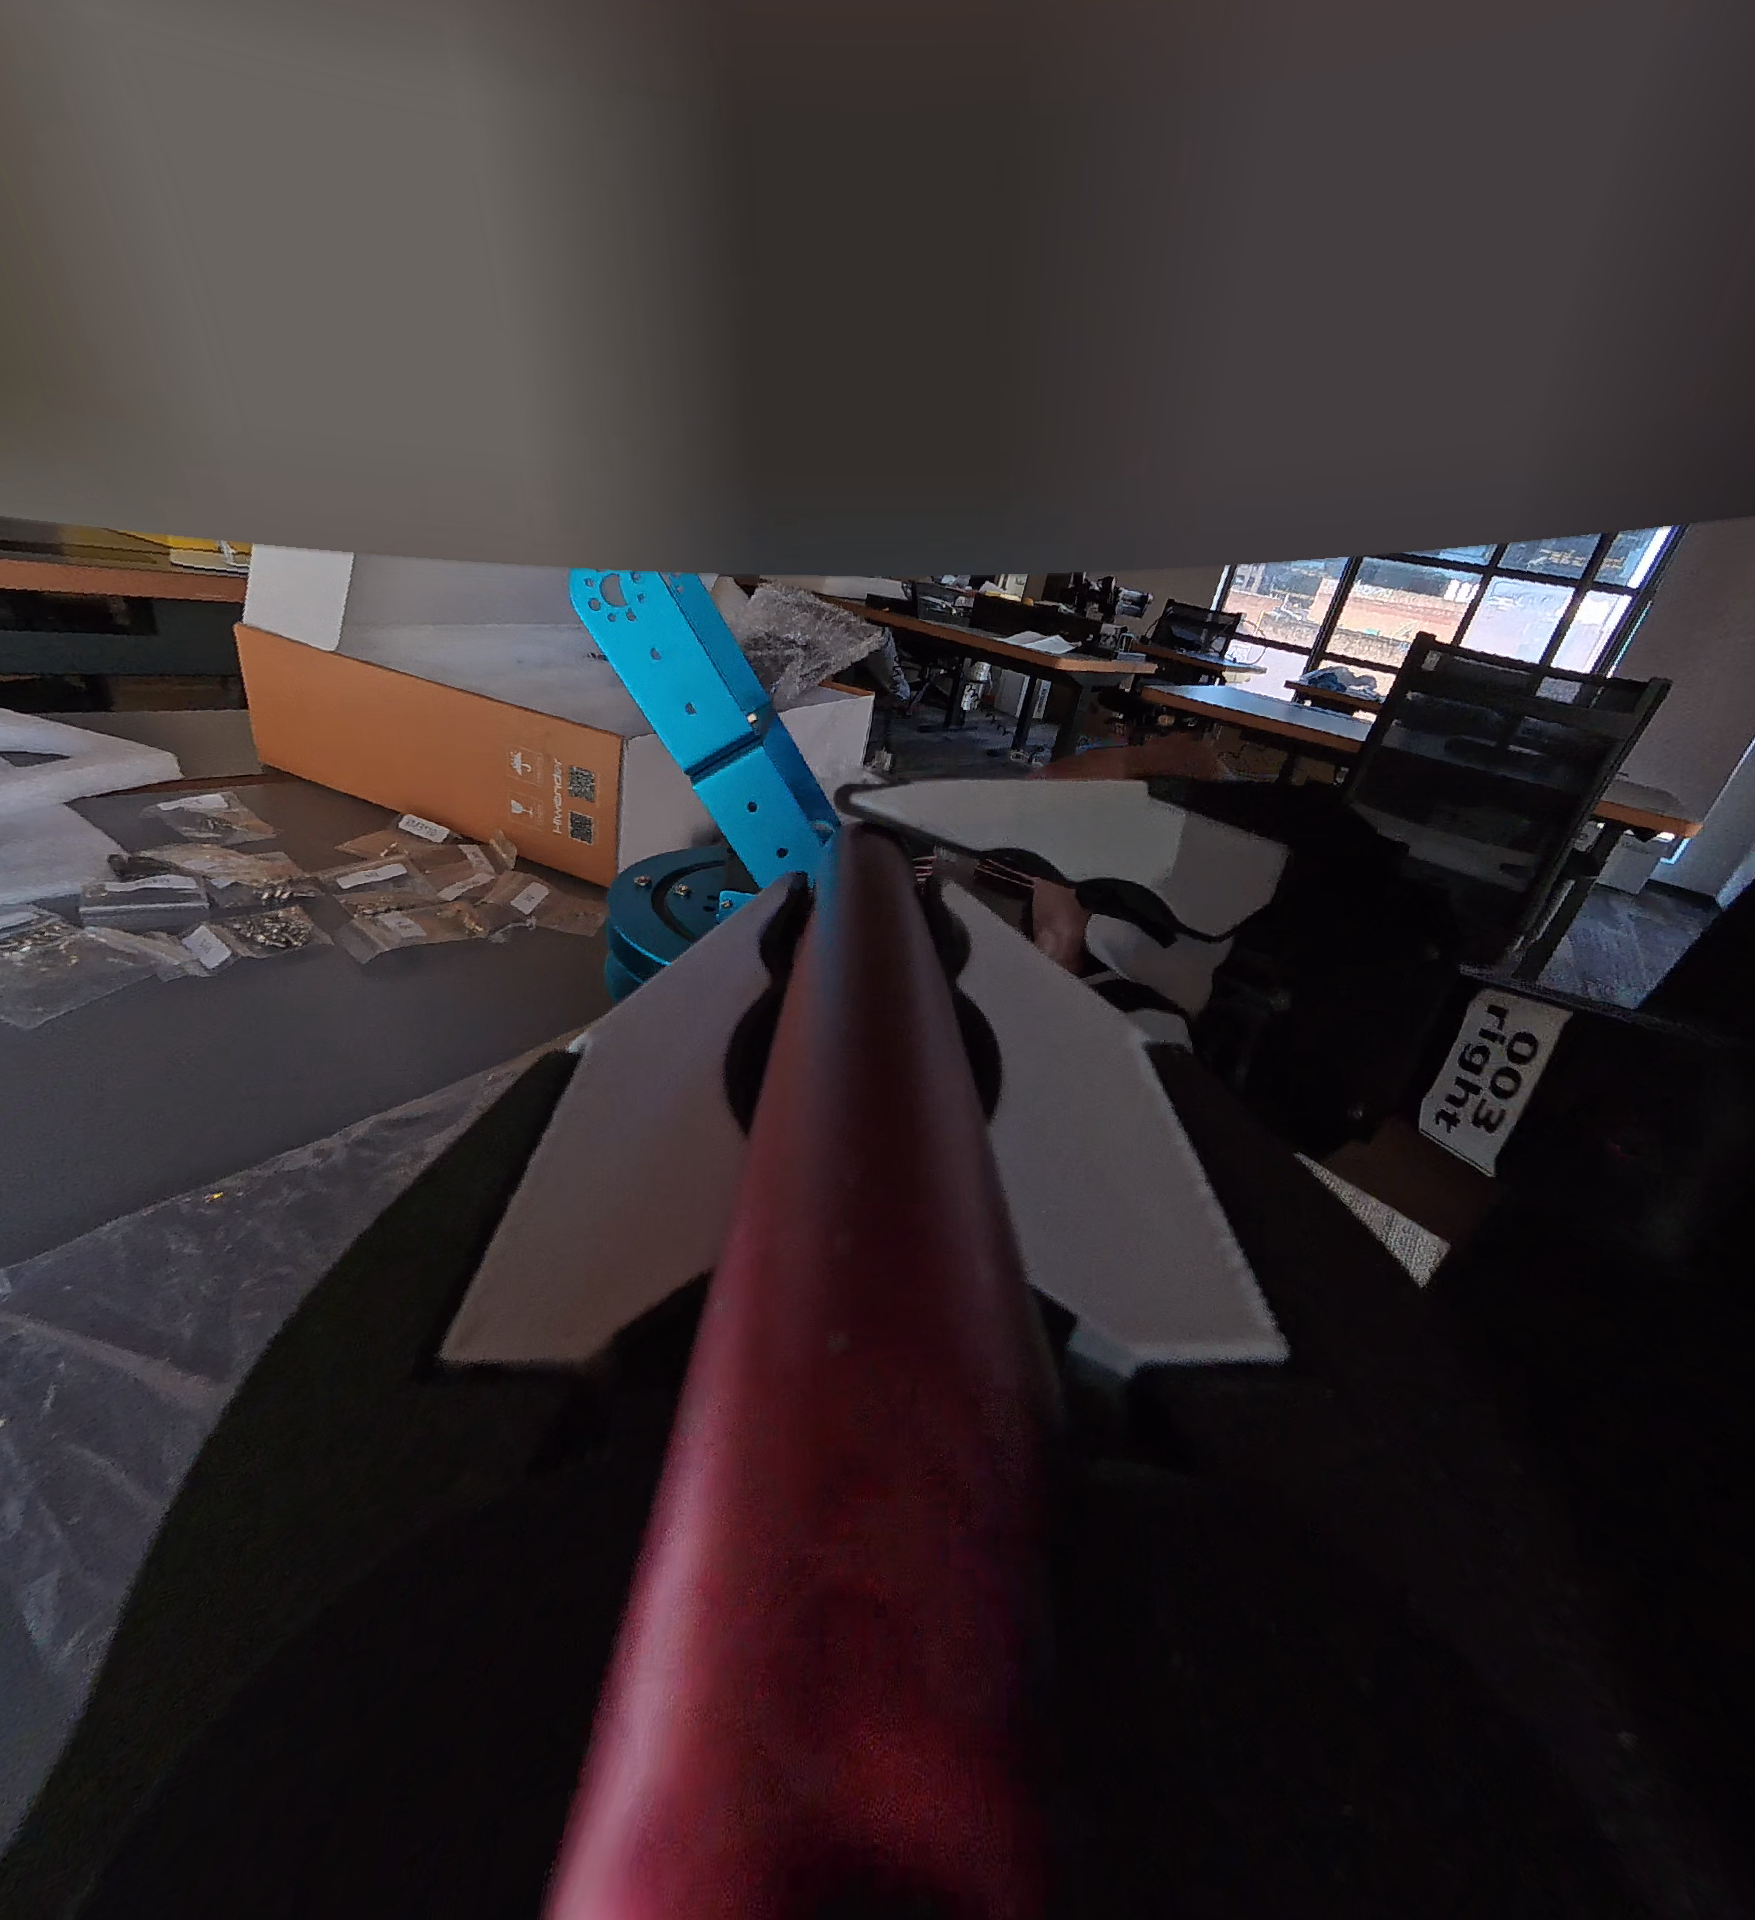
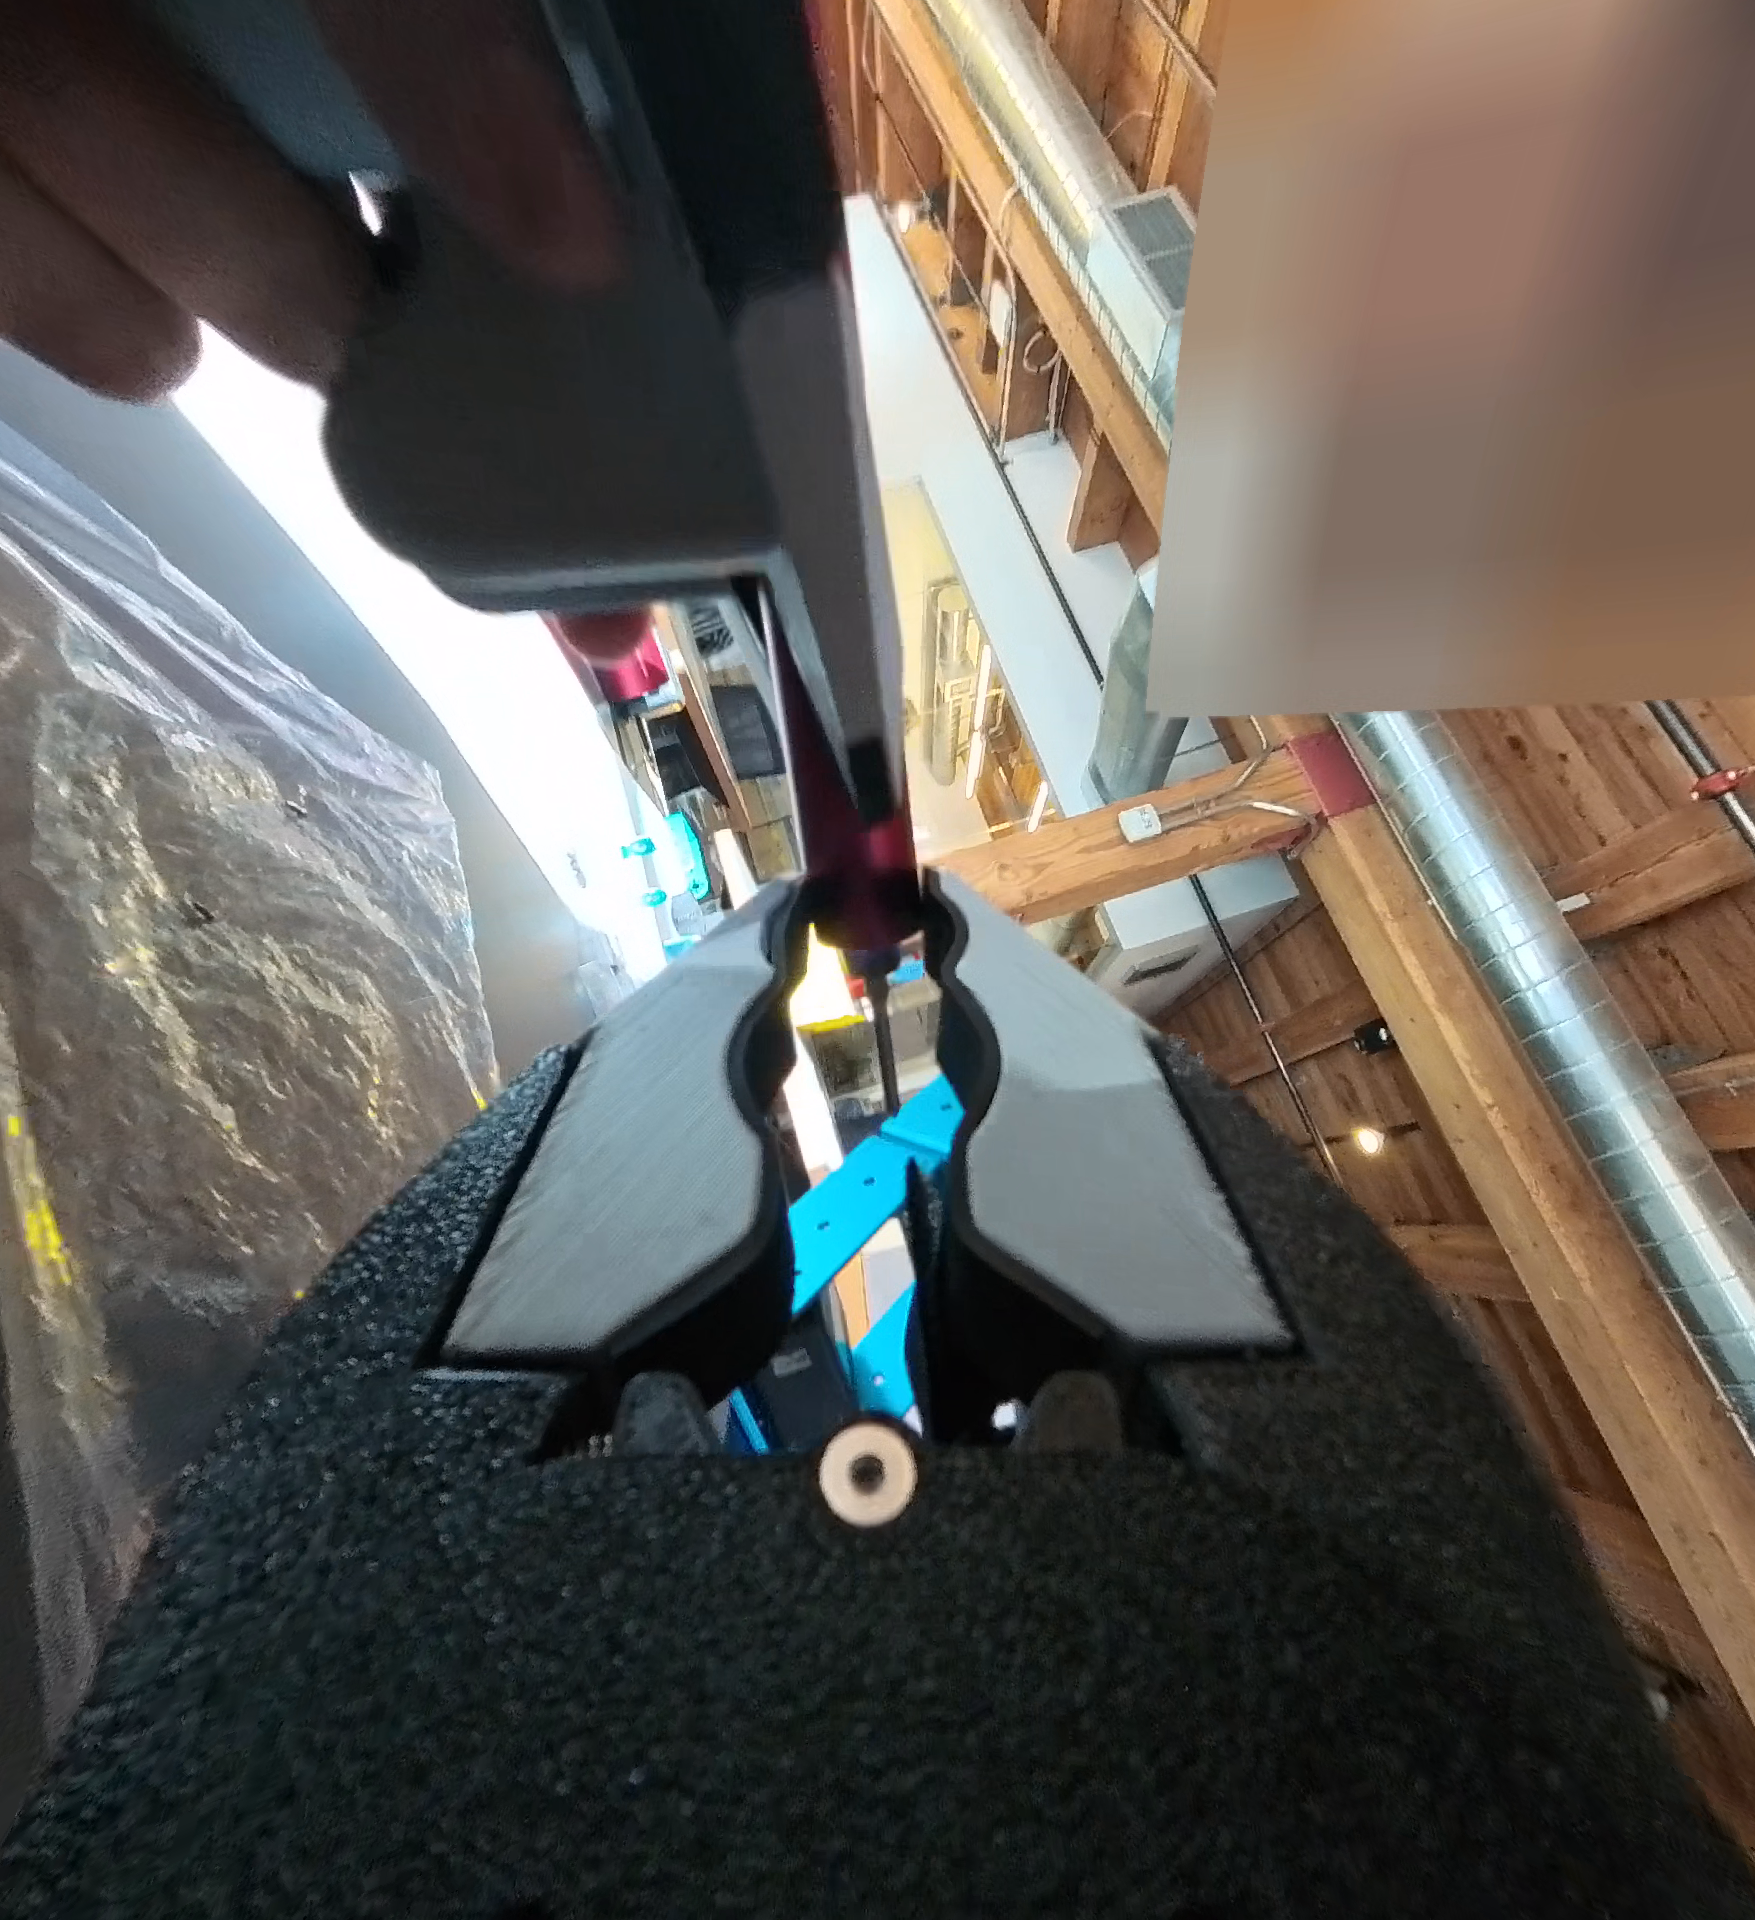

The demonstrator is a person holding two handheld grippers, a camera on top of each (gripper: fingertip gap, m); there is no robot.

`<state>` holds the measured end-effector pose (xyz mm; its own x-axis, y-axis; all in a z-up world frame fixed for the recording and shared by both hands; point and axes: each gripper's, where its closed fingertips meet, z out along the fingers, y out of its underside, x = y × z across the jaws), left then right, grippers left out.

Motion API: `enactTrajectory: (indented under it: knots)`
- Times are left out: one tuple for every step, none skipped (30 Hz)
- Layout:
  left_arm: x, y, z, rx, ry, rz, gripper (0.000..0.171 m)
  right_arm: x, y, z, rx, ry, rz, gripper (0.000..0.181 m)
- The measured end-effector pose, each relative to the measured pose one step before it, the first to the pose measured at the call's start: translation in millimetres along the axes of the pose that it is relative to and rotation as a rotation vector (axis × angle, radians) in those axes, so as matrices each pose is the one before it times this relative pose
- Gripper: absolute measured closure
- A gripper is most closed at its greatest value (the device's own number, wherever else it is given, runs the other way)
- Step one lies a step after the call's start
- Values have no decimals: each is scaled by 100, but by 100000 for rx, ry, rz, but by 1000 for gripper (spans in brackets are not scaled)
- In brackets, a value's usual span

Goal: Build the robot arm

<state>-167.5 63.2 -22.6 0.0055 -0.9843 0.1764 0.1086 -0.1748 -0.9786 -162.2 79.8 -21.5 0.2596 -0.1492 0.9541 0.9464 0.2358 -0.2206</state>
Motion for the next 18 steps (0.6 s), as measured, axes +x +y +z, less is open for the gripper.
enactTrajectory:
  knots:
    - [20, 50, 135, -340, -656, 1350, 150, -132, -336, 5, 898, 54, -329, 161]
    - [-57, 28, 70, -259, -813, 1270, 150, -8, 37, 71, -851, 479, 691, 161]
    - [-40, 95, 35, -787, -336, 558, 150, -94, 94, 16, -270, -543, 932, 161]
    - [-1, 78, 26, -629, -151, 69, 150, -79, 63, -26, 596, -452, 188, 161]
    - [11, 56, 25, -321, -279, 6, 150, -36, 38, -46, 434, -71, -554, 161]
    - [11, 41, 16, -150, -308, -77, 150, -2, 59, -27, -125, 117, -439, 161]
    - [-11, 45, 6, -199, -102, -498, 150, 53, 64, -18, -390, 355, 98, 161]
    - [-66, 47, 22, -322, 11, -1032, 150, 6, 65, -10, -192, 31, 243, 161]
    - [-170, 16, 14, -207, -400, -1364, 150, 32, 60, -15, -126, 454, -132, 161]
    - [-187, 27, 12, -246, -460, -1395, 148, 108, 72, -6, -105, 1191, -469, 161]
    - [-81, 75, 14, -449, 144, -880, 148, -74, 63, 28, -58, -40, -438, 161]
    - [34, 42, -6, 103, 444, 83, 148, -104, 74, 36, -264, -399, -113, 161]
    - [105, -29, -34, 647, 354, 1031, 150, -26, -21, 6, 369, 41, 316, 161]
    - [40, -23, -22, 373, -353, 1237, 150, 48, -46, -12, 369, 216, 178, 161]
    - [23, 4, 3, -53, -189, 617, 150, 19, -4, -2, 133, 6, -23, 161]
    - [7, 15, 13, -300, 237, -401, 150, -20, 34, 0, 49, -244, 390, 161]
    - [7, 12, 29, -255, 546, -1094, 150, -17, 35, -20, 219, -350, 638, 160]
    - [18, -7, 27, -112, 421, -1230, 150, 10, 33, -35, 182, -123, 423, 160]
